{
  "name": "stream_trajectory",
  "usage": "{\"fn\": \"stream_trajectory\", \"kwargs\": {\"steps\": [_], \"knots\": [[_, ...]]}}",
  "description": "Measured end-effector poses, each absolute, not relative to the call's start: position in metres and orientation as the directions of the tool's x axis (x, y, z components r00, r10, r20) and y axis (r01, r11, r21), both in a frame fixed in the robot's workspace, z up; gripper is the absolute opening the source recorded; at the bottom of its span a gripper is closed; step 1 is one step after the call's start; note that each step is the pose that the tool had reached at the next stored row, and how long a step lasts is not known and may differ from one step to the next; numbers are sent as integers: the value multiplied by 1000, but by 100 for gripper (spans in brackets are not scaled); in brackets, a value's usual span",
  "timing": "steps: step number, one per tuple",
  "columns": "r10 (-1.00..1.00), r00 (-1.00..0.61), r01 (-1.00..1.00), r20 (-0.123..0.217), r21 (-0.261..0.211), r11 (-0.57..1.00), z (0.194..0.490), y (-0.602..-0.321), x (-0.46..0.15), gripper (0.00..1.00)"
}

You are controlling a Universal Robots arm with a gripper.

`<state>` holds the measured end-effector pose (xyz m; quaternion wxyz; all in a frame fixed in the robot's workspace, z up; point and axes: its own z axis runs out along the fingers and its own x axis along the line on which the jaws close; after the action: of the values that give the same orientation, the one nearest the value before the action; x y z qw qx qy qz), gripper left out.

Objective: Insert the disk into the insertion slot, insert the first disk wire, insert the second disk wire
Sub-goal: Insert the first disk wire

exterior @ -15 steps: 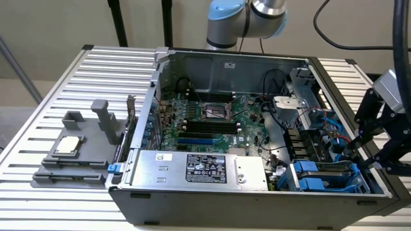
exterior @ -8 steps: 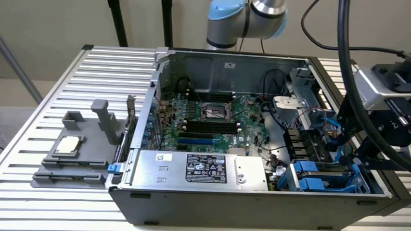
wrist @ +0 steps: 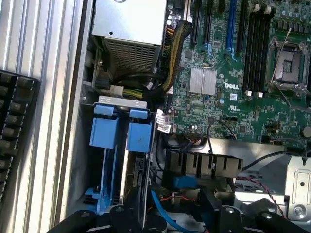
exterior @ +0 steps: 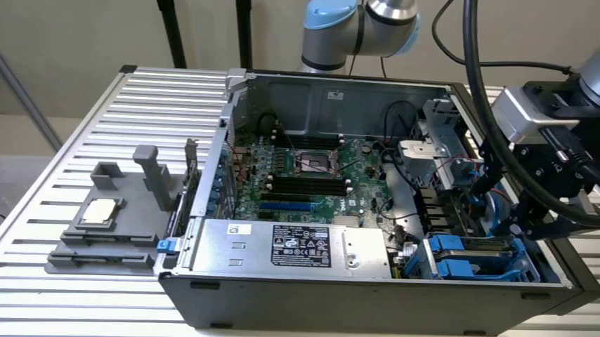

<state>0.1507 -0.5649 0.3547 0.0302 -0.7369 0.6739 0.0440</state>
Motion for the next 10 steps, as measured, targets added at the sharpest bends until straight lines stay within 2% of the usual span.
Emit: {"fn": "stream_trajectory", "kwargs": {"steps": [1, 10], "knots": [[-991, 88, -996, -105, 15, -90, 355, -565, 151, 63], [-990, 89, -995, -107, 29, -93, 355, -579, 165, 63]]}}
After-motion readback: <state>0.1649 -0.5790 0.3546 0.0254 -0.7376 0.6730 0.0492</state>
